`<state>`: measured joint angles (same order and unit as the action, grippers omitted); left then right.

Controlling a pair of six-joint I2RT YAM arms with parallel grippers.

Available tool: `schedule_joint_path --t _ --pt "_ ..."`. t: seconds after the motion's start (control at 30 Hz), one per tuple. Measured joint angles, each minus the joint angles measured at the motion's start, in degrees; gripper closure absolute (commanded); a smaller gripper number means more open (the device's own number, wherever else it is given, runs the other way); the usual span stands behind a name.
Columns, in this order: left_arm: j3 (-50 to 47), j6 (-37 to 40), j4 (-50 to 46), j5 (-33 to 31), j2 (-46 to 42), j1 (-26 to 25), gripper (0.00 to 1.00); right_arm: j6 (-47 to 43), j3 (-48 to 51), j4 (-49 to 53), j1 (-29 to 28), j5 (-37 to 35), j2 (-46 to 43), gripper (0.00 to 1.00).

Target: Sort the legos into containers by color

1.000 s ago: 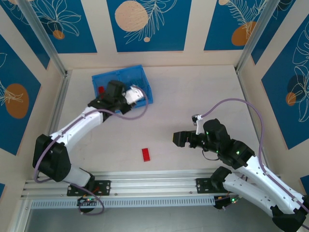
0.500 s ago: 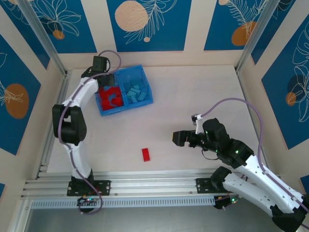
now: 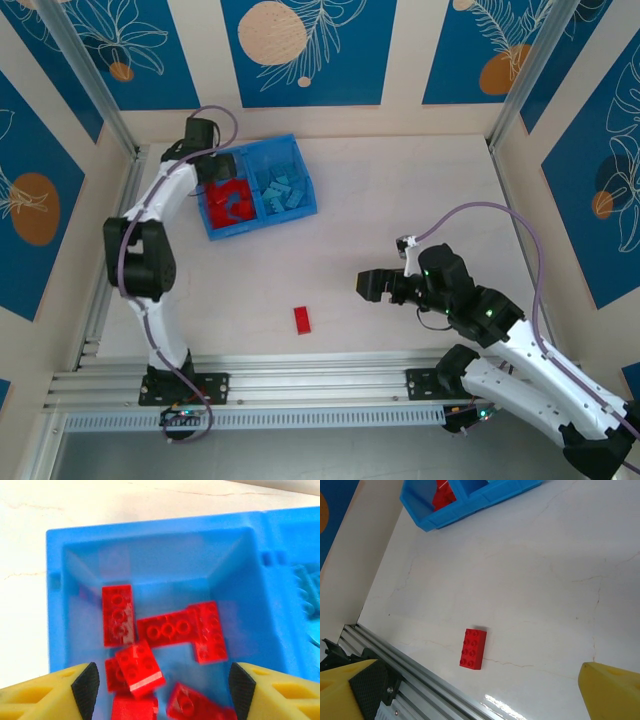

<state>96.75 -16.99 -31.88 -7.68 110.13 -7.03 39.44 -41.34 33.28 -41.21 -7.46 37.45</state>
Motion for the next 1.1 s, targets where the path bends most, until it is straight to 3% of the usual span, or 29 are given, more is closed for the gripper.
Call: schedule_joint_path --t 0.1,0.2,0.37,0.53,0.63,0.8,0.9,1.1 --pt "-8.5 -1.8 1.0 2.6 -12.2 -1.5 0.29 0.0 0.0 -0.6 0.0 0.0 1.0 0.0" --pt "-17.9 -4.2 1.4 4.0 -26.4 -6.4 0.28 0.0 0.0 -1.6 0.0 0.0 1.8 0.0" --pt "-32.7 -11.6 0.1 3.3 -44.1 -25.1 0.28 0.0 0.0 -2.8 0.1 0.0 3.7 0.0" --pt "-45.7 -25.4 -3.3 -1.6 -51.0 -42.0 0.26 0.0 0.0 -3.2 0.4 0.0 5.2 0.0" --pt "-50.0 -34.1 -3.7 -4.3 -49.8 -50.2 0.16 0.0 0.3 -4.2 0.5 0.2 6.1 0.0" --pt "-50.1 -43.1 -0.8 -7.2 -38.3 -59.0 0.14 -0.1 0.3 -5.2 0.6 0.7 8.2 0.0" --pt "-50.0 -46.9 0.5 -8.8 -30.9 -61.7 0.14 -0.3 0.3 -5.1 0.6 0.9 8.6 0.0" --pt "-49.4 -49.0 2.8 -10.0 -23.0 -62.2 0.2 -0.5 0.3 -3.9 0.7 0.8 7.9 0.01"
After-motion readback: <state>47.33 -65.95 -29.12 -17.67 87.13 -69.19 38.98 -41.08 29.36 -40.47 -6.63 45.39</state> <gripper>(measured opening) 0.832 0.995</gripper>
